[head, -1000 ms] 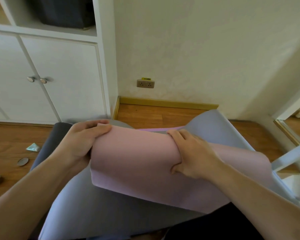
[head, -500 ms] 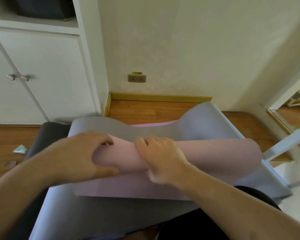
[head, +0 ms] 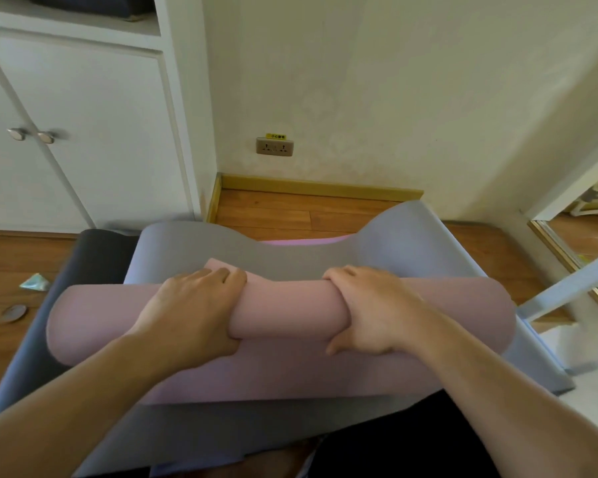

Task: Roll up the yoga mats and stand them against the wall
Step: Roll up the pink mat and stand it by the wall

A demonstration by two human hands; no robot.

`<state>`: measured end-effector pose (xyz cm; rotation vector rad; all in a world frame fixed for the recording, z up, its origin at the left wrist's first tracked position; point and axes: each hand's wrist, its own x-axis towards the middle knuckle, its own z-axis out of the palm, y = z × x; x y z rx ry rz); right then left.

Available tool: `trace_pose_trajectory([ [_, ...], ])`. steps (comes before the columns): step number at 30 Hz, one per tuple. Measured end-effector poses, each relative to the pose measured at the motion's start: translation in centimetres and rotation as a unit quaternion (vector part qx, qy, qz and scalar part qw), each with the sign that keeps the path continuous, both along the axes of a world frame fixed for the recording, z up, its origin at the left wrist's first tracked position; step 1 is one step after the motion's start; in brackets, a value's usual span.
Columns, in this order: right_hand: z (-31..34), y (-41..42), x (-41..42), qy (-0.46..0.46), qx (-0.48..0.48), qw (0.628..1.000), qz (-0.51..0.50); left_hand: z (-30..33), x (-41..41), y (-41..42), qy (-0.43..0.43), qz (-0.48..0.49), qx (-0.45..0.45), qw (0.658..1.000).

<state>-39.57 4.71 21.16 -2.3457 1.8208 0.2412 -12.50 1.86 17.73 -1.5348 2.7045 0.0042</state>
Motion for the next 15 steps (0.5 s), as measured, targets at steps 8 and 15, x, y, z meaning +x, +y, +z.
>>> trace_pose_trajectory([
  [8, -3.6, 1.9, -0.4, 0.070, -0.189, 0.978, 0.055, 1.8, 0.5, 0.0, -0.003, 0.028, 0.140, 0.990],
  [15, -3.4, 2.9, -0.8, 0.085, -0.160, 0.981, 0.075, 1.9, -0.4, 1.1, -0.032, -0.033, 0.064, 0.997],
])
